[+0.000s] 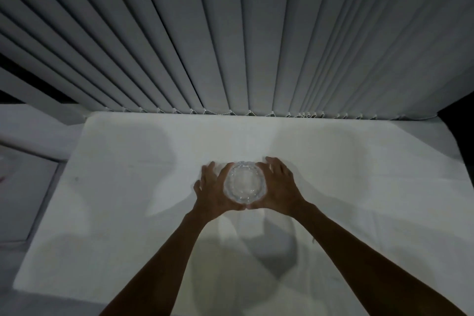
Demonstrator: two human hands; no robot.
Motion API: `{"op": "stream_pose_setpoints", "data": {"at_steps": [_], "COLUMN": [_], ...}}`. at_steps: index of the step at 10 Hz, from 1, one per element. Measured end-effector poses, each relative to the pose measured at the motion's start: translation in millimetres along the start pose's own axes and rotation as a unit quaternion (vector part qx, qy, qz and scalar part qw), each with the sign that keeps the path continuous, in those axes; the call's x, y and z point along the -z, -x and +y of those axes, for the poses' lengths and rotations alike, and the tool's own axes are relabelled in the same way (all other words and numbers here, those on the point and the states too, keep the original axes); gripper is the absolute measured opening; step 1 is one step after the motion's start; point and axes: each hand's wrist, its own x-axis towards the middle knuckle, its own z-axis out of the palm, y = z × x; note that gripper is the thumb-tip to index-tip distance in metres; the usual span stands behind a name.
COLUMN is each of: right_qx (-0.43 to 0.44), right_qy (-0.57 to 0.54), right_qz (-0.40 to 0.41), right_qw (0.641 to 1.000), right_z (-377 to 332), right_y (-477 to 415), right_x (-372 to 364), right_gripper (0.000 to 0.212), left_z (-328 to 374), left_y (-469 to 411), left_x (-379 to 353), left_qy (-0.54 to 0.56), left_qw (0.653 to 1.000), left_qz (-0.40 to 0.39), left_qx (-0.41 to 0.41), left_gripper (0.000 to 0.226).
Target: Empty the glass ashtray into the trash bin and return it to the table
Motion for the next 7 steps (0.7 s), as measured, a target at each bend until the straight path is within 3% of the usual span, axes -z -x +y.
{"op": "stream_pose_setpoints", "data": {"at_steps": [1,4,6,7], "right_qx": [0.012,0.016,-0.001,-0.026], "right_qy": [0.032,0.048,0.107,0.105], "right_qz": [-0.014,0.030,-0.011,-0.037], "right_qw": [0.999,0.998,0.994,0.993], "right_z": [4.8,10.3,6.0,-1.5], "right_y": [-3.5,-2.9,-2.7,-0.5], "right_x": [-8.0,-18.0,-17.1,-10.6], "right_gripper": [0.127,0.123,0.136,0.143], "left_z": [-12.2,-27.0,-23.5,-23.4], "left_y": [-6.6,-11.7,-10.4,-12.3], "left_x": [-17.6,-34.1,-25.8,-13.2], "left_qy": [-0.026,-0.051,-0.063,-0.093], "left_qw": [0.998,0.998,0.997,0.991], "left_qz": [-0.050,-0.016,-0.041,-0.095], "left_qx": [0.040,0.033,0.033,0.024], "left_gripper": [0.140,0.139,0.149,0.158]}}
